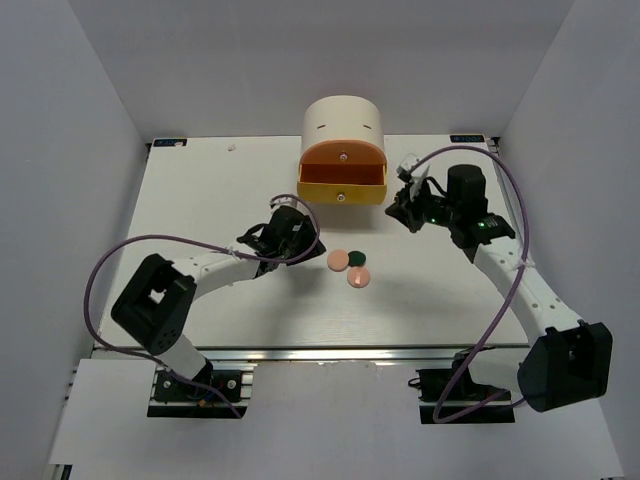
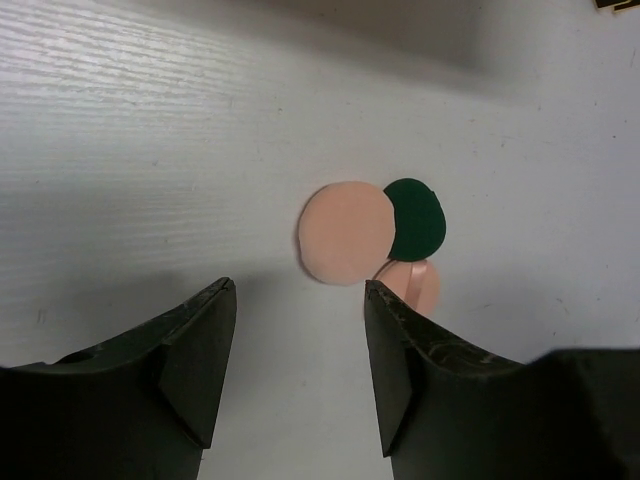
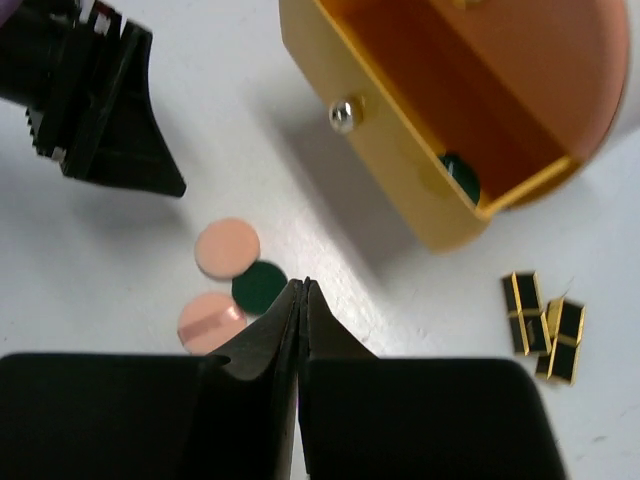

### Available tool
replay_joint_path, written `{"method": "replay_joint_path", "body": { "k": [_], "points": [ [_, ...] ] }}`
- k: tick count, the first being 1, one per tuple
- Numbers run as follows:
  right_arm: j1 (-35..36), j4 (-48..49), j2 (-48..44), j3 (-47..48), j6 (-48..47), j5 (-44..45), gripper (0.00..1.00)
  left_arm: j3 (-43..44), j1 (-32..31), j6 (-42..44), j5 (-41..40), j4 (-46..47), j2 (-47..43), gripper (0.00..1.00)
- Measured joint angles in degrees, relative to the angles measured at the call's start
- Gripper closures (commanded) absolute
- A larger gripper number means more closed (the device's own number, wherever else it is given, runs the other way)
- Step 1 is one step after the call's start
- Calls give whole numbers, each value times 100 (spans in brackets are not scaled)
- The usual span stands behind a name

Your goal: Organize the makeup

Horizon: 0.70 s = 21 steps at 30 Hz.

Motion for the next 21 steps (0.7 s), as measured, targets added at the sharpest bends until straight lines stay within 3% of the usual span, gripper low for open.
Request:
{"method": "replay_joint_path", "body": {
  "k": [9,16,21],
  "points": [
    [-804,-278,-219,-743,168,-247,100,699,-35,170,337,-96,944,38],
    [-933,-236,-369,-796,315,-389,100,1032,-144,321,678,-105,1488,41],
    [-997,-238,-391,-828,380,-444,100,1054,-254,385,793,-142,1648,49]
  ]
}}
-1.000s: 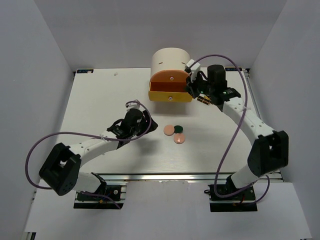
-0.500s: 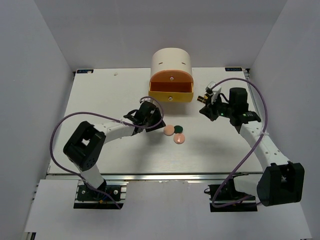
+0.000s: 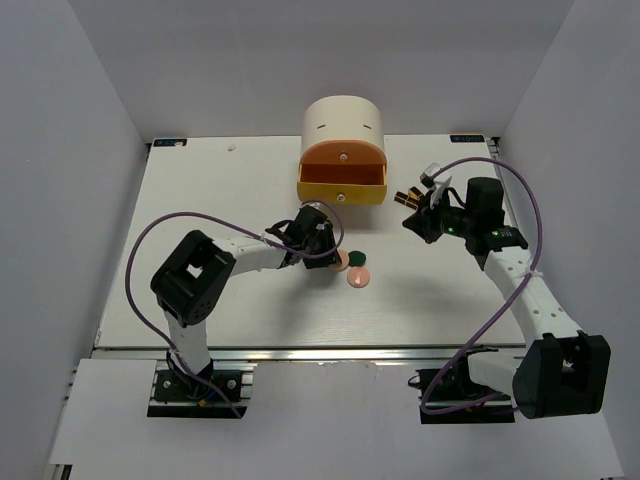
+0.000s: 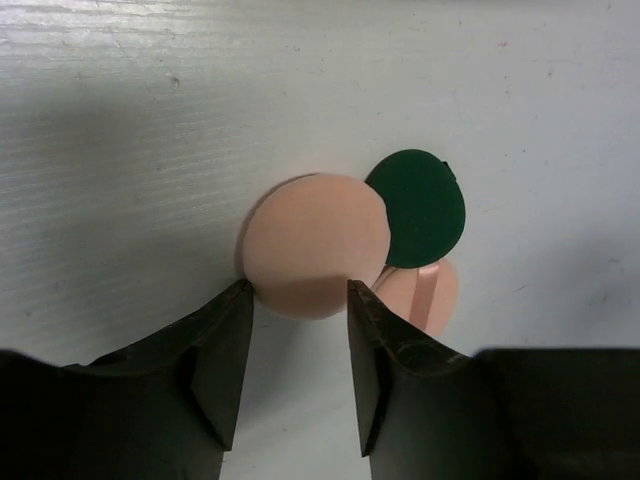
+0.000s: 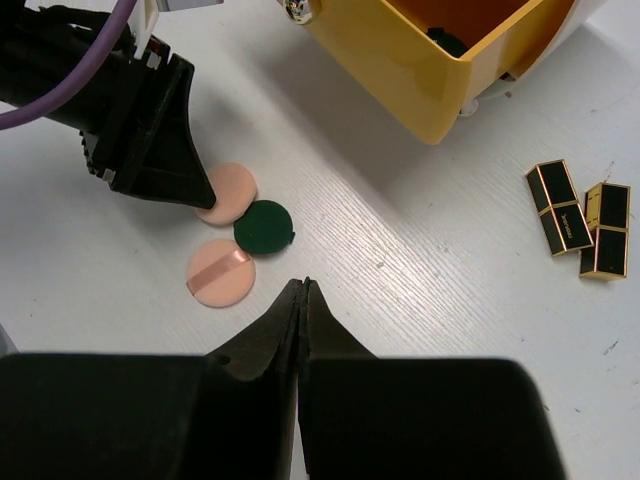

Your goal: Organize the makeup

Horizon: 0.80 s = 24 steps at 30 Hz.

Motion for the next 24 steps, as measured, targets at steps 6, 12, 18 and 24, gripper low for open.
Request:
{"method": "replay_joint_path", "body": {
  "k": [6,12,18,24],
  "points": [
    [-59,24,-22,-68,94,-61,100,87,-50,57,22,2,107,59],
    [-109,35,-57,-94,129,-131,100,92,-63,74,20,-55,142,82],
    [-146,83,-166,-210,133,-149,100,79,-70,90,-4,-55,146,95],
    [-155,85,-214,-264,133,-162,100,-63,-85,111,-101,2,13,100]
  ]
}}
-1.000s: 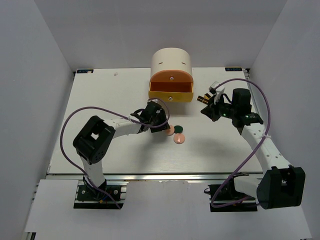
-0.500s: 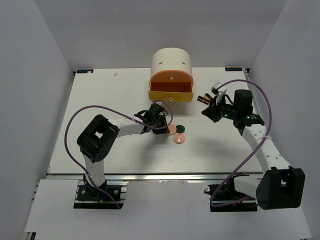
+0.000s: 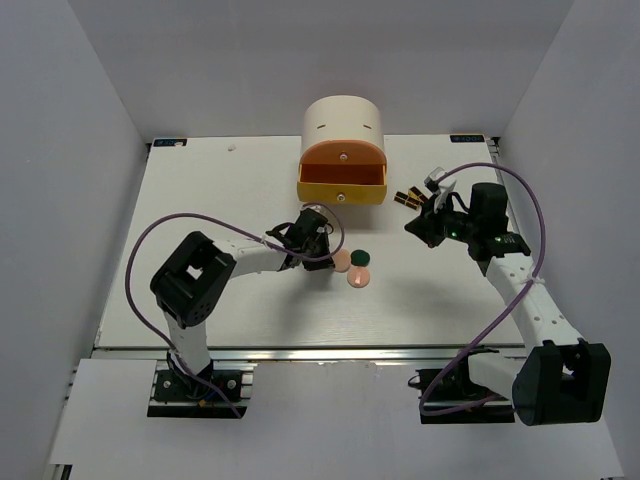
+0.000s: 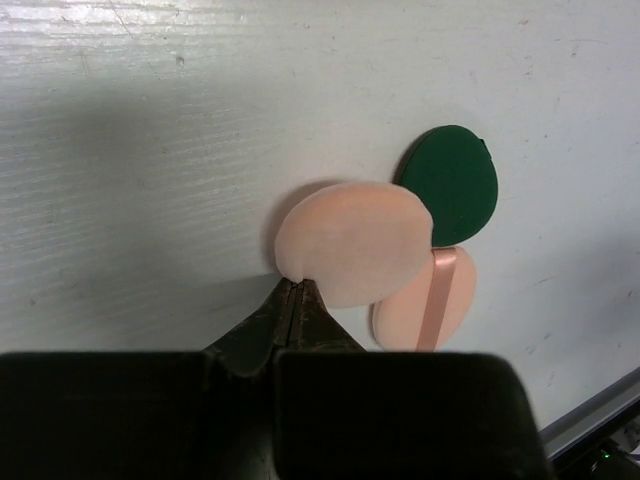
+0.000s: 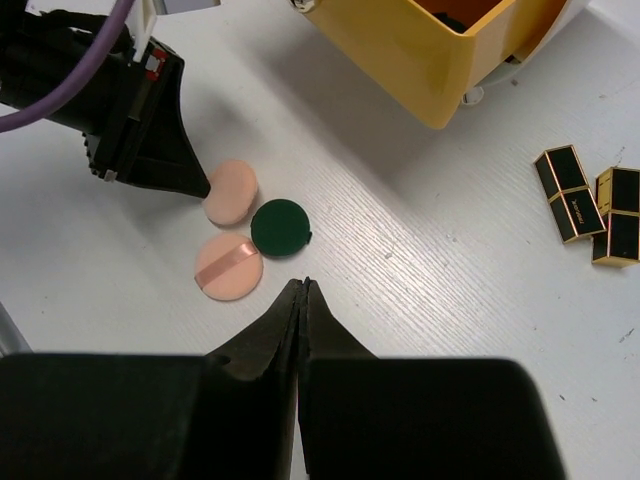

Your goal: Organize the makeup

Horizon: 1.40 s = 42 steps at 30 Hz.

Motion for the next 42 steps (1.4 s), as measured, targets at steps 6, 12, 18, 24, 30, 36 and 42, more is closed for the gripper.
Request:
{"method": "replay_joint_path", "body": {
  "k": [6,12,18,24,30,36,42],
  "points": [
    [-28,-2,-7,-2,-2,0,100,-256,0,50,-57,101,-529,100],
    [-28,-2,-52,-7,-11,-2,100,-485,0,109,-234,341,-1521,100],
    [-28,-111,-72,-136,-184,-109,97,-190,0,264,-603,487,-2151,100],
    [-28,-308,-76,-188,-533,-245,96,1344,190,586,-833,289,-1567,100],
    [-28,-446,-160,-199,-743,-280,95,2428,605,841,-957,2,-704,100],
    [-28,-457,-184,-256,-815,-286,94,2726,881,1021,-1036,-415,-131,100],
    [15,-479,-155,-260,-922,-297,85,2732,1001,1117,-1034,-590,-44,65]
  ]
}}
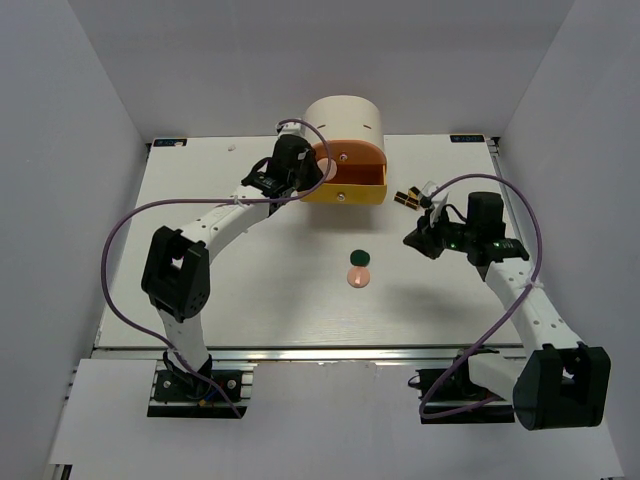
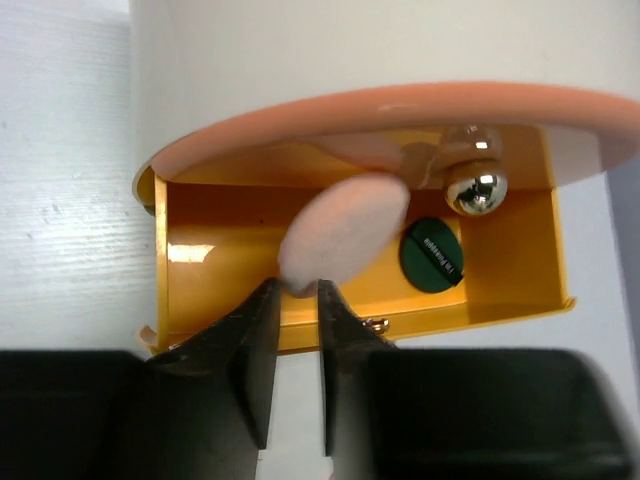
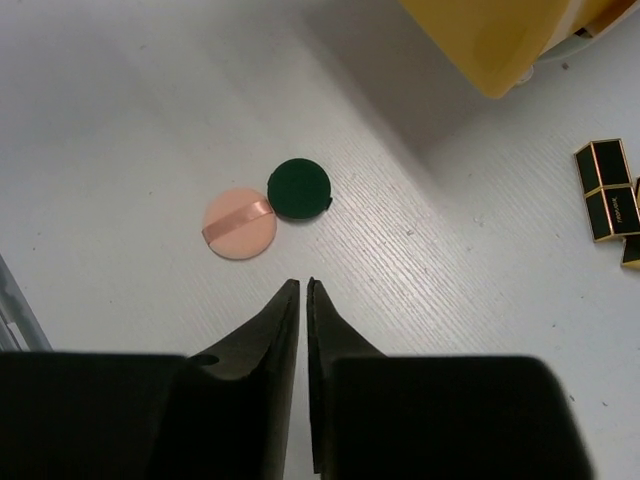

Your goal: Organize the makeup

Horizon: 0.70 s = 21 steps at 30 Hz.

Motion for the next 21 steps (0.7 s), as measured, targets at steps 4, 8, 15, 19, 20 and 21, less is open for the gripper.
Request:
{"method": "replay_joint_path", "body": {
  "k": [4,8,15,19,20,21],
  "points": [
    [175,-7,144,0,-160,39,73,2,20,20,-4,7,2,40],
    [479,-90,400,20,-352,122,57,7,20,15,13,35,2,39],
    [1215,-251,1047,223,-605,367,52,-184,20,-9,79,127,-192,38],
    [1705,-229,1484,310,-627,748,53,-658,20,-9,116,264,-730,34],
    [1805,-225,1606,350,-603,870,53,-802,20,-11,114,293,-909,33],
    [1908,-229,1759,411,-560,994,54,-922,20,-13,111,308,-1095,29]
  ]
}}
